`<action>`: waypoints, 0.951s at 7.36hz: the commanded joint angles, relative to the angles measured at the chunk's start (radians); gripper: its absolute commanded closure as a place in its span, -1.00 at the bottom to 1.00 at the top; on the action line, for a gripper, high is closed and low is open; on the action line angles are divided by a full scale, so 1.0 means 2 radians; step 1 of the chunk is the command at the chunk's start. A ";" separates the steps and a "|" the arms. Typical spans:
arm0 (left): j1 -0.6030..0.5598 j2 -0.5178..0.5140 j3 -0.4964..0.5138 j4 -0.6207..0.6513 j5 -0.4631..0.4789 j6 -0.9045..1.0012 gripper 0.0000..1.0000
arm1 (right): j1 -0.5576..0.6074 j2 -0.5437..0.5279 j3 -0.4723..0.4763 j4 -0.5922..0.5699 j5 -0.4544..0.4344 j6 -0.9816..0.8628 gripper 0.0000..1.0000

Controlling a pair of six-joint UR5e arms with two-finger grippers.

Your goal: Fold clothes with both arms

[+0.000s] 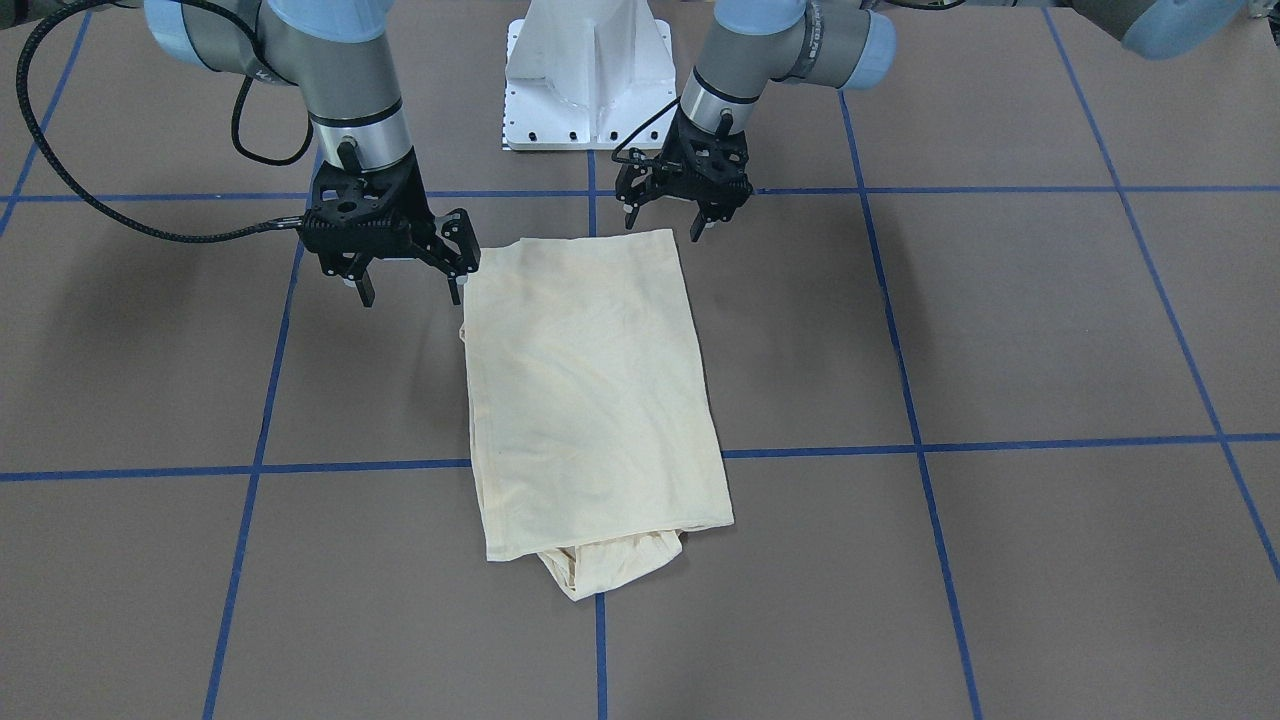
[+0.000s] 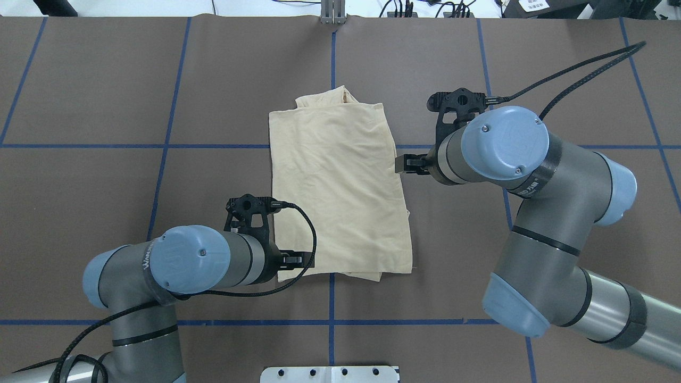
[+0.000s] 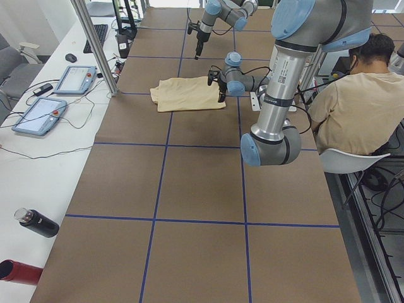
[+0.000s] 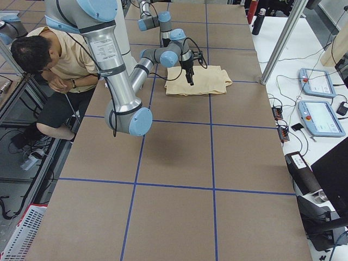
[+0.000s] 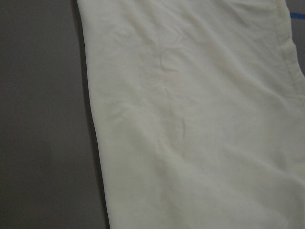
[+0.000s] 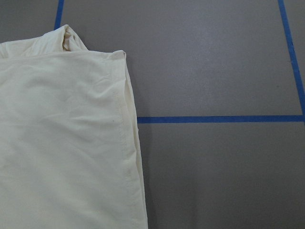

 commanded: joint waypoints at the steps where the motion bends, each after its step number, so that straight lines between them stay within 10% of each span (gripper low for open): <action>1: 0.010 0.000 0.009 0.004 0.002 -0.009 -0.06 | -0.003 0.000 -0.001 0.000 -0.002 0.000 -1.00; 7: 0.010 -0.001 0.031 0.003 0.002 -0.041 0.02 | -0.007 0.000 -0.002 -0.001 -0.005 0.000 -1.00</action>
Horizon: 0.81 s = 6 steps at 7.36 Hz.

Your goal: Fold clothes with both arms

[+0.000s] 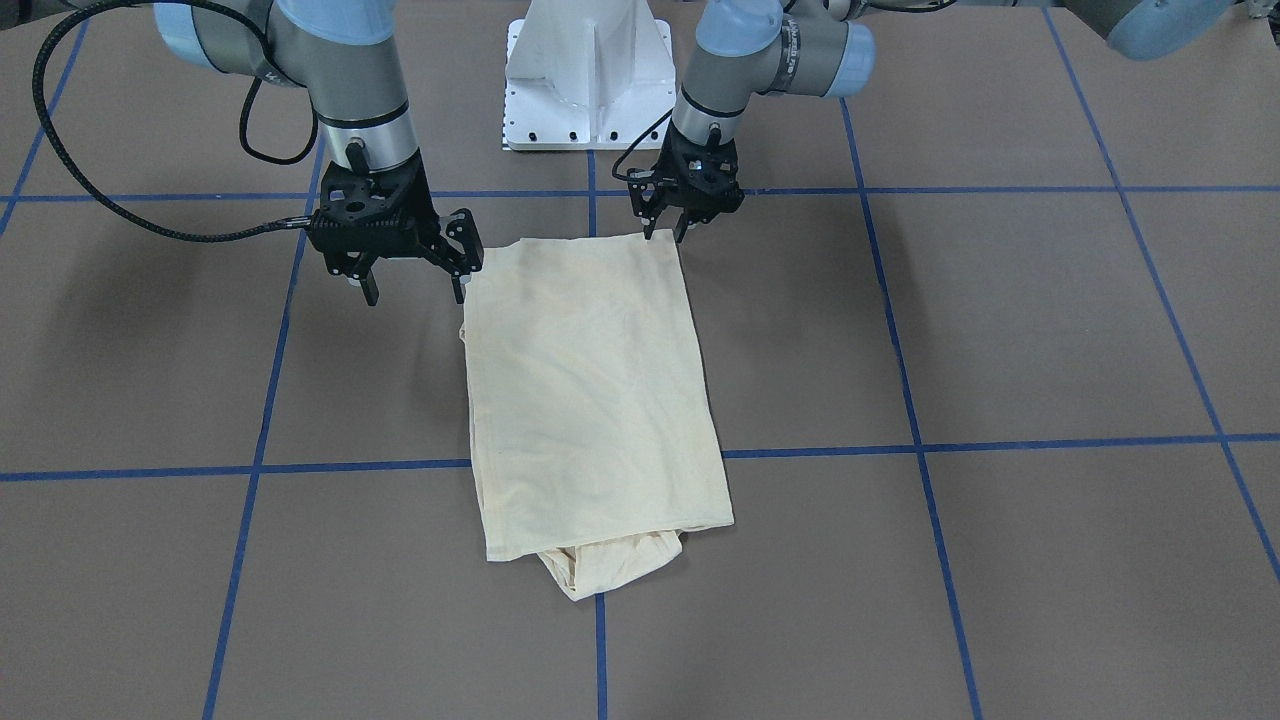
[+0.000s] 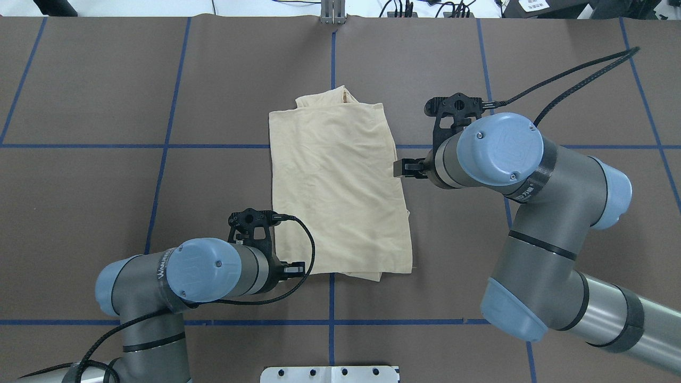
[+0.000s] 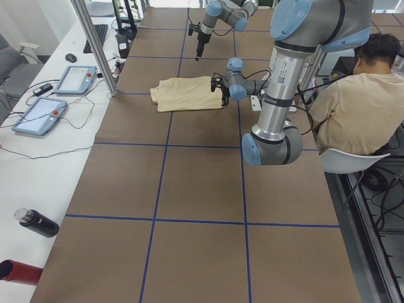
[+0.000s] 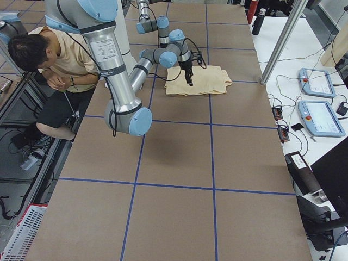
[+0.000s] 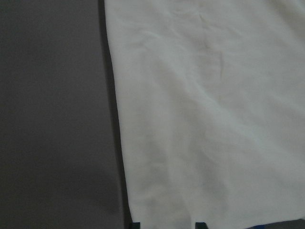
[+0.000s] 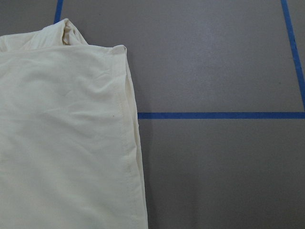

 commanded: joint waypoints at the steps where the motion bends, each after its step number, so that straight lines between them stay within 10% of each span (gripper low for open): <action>1: 0.000 0.000 0.007 0.000 0.000 -0.017 0.01 | -0.002 0.000 -0.001 0.000 0.000 0.000 -1.00; 6: 0.001 -0.002 0.009 -0.003 0.000 -0.028 0.01 | -0.004 0.000 -0.001 0.000 -0.004 0.000 -1.00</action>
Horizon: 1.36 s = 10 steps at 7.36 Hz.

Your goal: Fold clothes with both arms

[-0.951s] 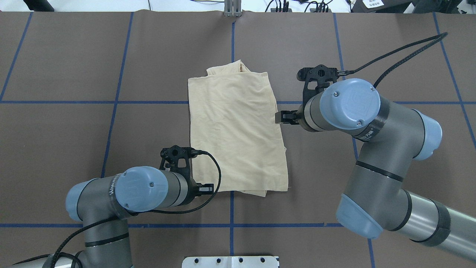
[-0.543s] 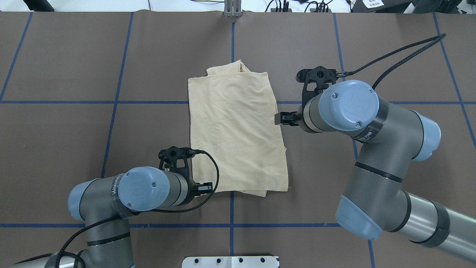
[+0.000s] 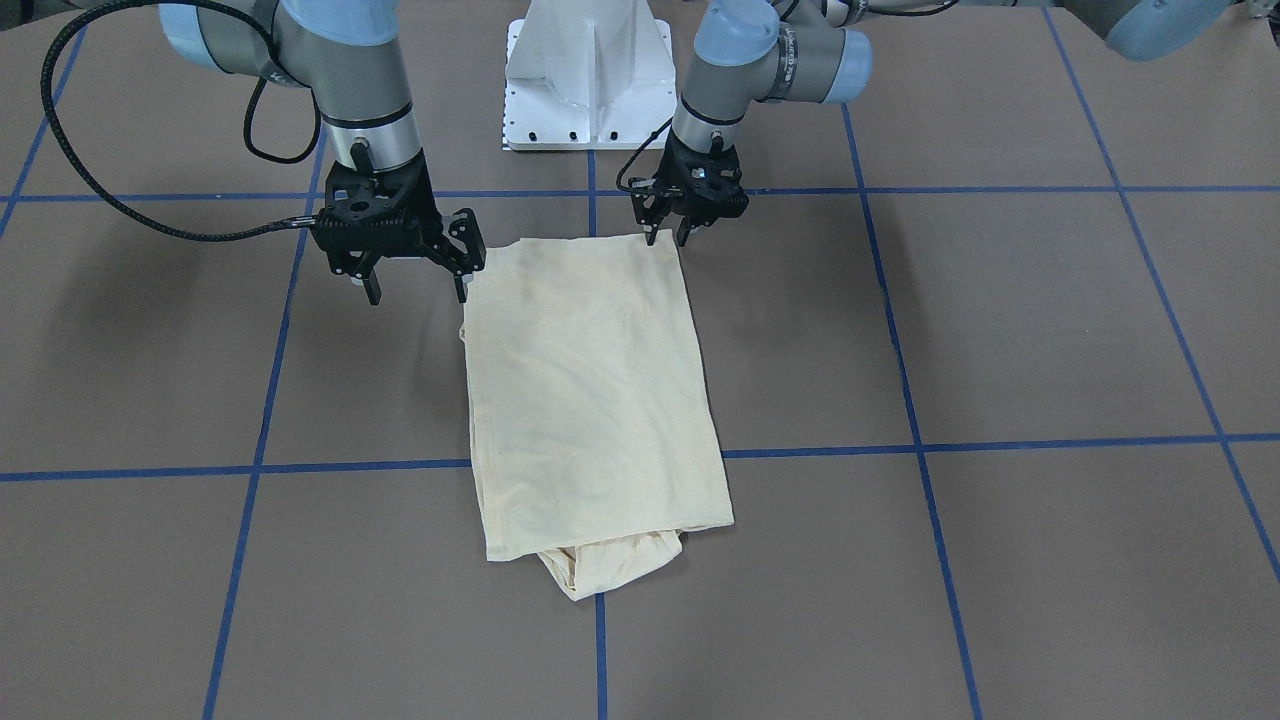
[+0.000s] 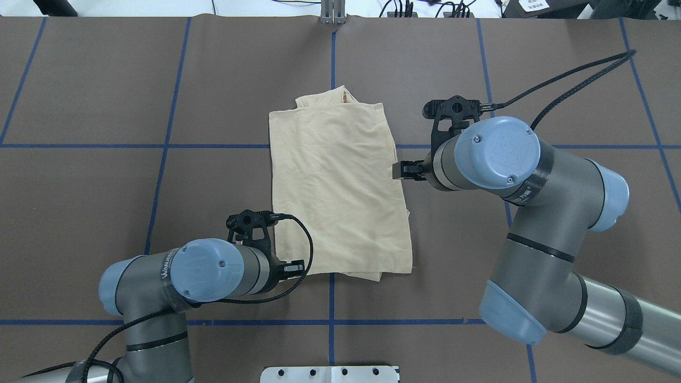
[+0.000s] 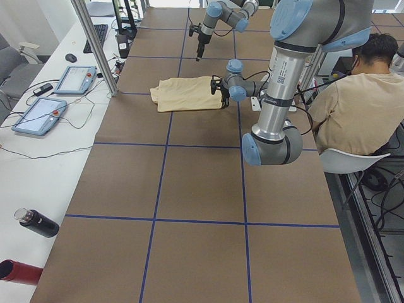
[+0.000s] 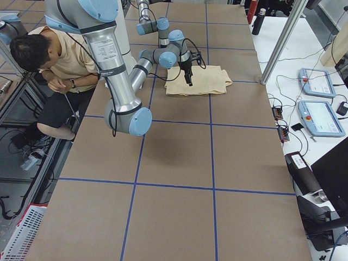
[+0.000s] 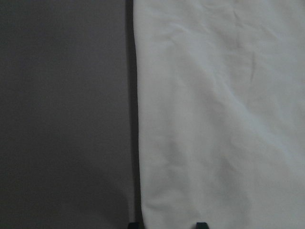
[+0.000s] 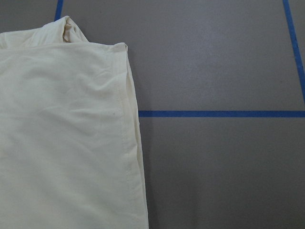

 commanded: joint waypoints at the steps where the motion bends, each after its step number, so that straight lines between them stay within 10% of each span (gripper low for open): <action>1: 0.002 -0.001 0.001 -0.001 0.000 0.000 0.02 | 0.000 0.000 0.000 -0.001 0.000 0.000 -1.00; 10: 0.010 -0.003 0.004 -0.003 0.000 -0.002 0.41 | -0.002 0.000 -0.001 -0.003 0.000 0.000 -1.00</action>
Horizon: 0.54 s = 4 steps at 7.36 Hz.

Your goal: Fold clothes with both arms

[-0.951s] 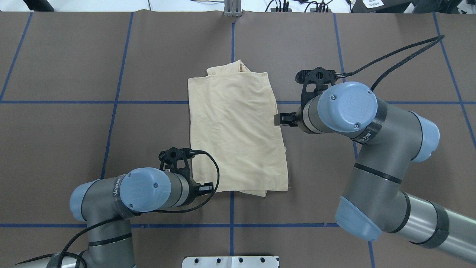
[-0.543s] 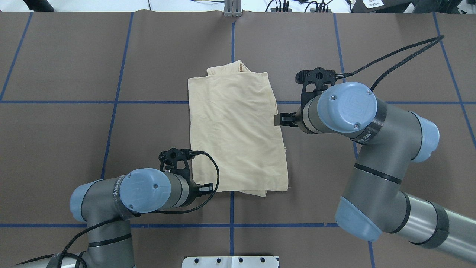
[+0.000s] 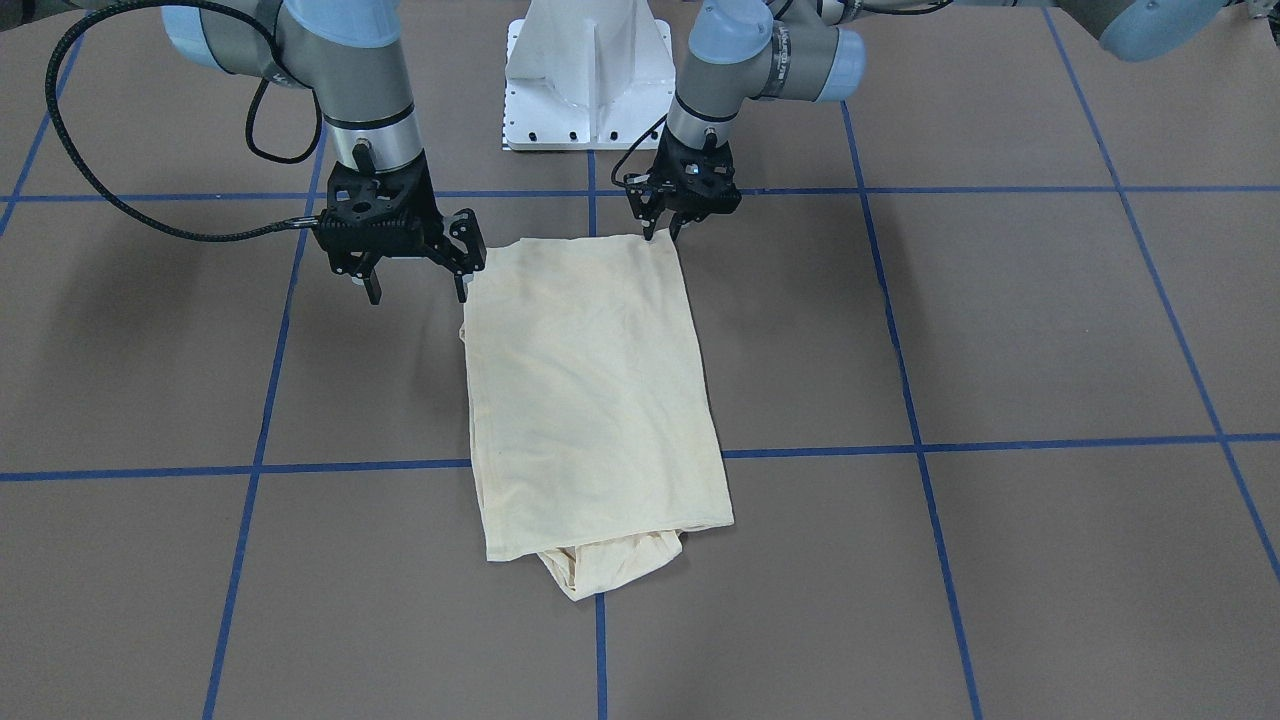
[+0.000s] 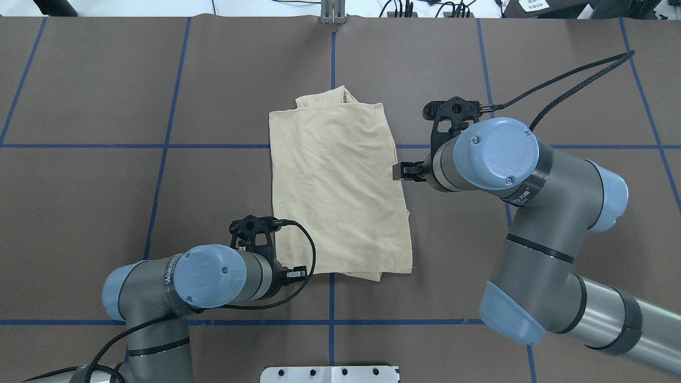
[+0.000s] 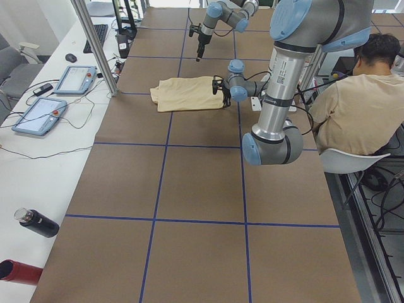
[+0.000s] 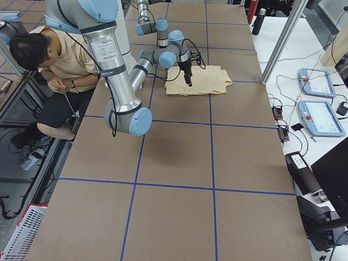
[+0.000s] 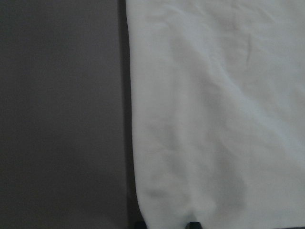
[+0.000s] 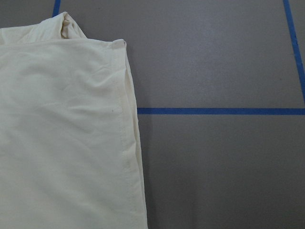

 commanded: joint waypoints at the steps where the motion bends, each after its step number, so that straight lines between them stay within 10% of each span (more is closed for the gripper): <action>1: 0.000 0.000 0.002 0.000 0.000 -0.009 0.79 | -0.001 0.000 -0.001 0.000 0.000 0.000 -1.00; 4: -0.003 0.003 -0.008 0.001 0.002 -0.003 1.00 | -0.012 0.001 -0.002 0.000 -0.008 0.003 -1.00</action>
